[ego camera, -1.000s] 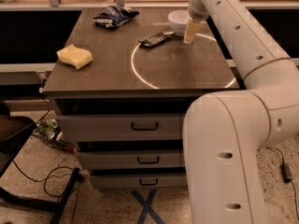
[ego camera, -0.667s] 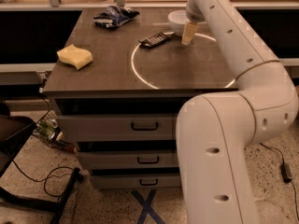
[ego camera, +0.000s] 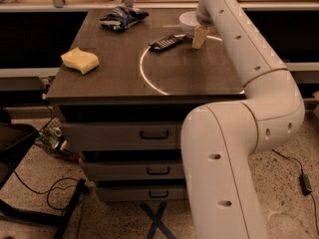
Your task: Move white bowl near sponge
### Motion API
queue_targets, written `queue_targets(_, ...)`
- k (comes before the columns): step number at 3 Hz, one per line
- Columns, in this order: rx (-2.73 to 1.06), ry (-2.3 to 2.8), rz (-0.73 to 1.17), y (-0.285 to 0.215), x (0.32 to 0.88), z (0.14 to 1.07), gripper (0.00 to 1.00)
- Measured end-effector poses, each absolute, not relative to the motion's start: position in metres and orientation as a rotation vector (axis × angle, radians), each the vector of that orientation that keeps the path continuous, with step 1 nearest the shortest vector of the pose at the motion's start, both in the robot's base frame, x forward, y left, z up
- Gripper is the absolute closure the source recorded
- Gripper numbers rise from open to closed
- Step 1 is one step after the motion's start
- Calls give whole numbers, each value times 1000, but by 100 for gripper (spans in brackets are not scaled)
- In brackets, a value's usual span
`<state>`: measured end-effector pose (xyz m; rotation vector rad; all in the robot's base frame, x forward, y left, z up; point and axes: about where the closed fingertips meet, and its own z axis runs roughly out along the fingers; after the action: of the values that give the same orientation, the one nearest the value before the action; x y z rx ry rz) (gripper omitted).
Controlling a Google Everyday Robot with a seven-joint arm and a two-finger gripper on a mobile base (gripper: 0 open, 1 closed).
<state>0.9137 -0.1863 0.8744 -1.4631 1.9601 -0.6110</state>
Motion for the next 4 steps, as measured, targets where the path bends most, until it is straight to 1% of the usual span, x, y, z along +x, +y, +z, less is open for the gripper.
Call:
queue_targets(2,-1467,1963,-608,-185,914,872,65)
queue_targets(3,-1473,1967,-604,-184,915,866,96)
queue_targets(4,-1476,1969,-602,-184,915,864,100)
